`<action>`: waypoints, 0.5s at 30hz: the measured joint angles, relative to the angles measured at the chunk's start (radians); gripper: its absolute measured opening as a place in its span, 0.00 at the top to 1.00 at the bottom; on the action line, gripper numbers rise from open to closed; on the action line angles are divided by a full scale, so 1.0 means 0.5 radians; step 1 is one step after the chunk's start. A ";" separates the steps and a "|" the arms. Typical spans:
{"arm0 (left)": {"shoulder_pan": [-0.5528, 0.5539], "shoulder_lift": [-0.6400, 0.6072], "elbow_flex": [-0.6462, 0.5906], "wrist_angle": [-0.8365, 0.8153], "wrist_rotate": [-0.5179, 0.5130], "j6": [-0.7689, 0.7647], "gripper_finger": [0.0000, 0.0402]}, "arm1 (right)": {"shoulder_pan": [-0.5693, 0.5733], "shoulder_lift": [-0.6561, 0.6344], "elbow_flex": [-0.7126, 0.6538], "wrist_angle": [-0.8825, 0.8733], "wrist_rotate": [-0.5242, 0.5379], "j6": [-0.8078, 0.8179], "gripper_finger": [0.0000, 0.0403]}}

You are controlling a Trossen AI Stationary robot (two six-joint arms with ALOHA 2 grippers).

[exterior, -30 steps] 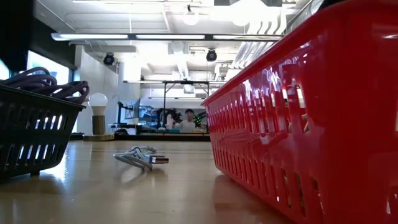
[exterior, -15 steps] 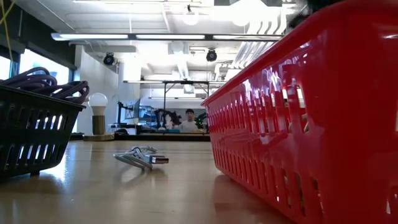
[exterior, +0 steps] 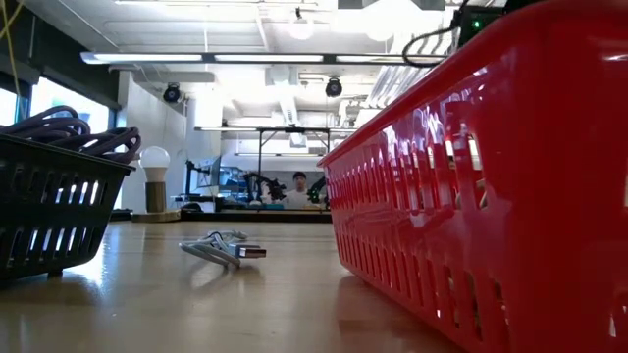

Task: Pick & Place USB Port
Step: Put the pink charger cable into the red bin

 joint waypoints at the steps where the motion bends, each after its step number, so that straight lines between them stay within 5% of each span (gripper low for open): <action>1: 0.017 0.000 0.000 0.005 0.048 0.000 0.51 | 0.012 0.009 -0.002 0.006 0.021 0.019 0.63; 9: 0.135 0.000 -0.001 0.001 0.345 0.001 0.51 | 0.042 0.049 -0.032 0.046 -0.185 0.251 0.62; 15: 0.166 0.000 -0.002 -0.087 0.285 0.006 0.51 | 0.118 0.119 -0.031 0.230 -0.179 0.513 0.62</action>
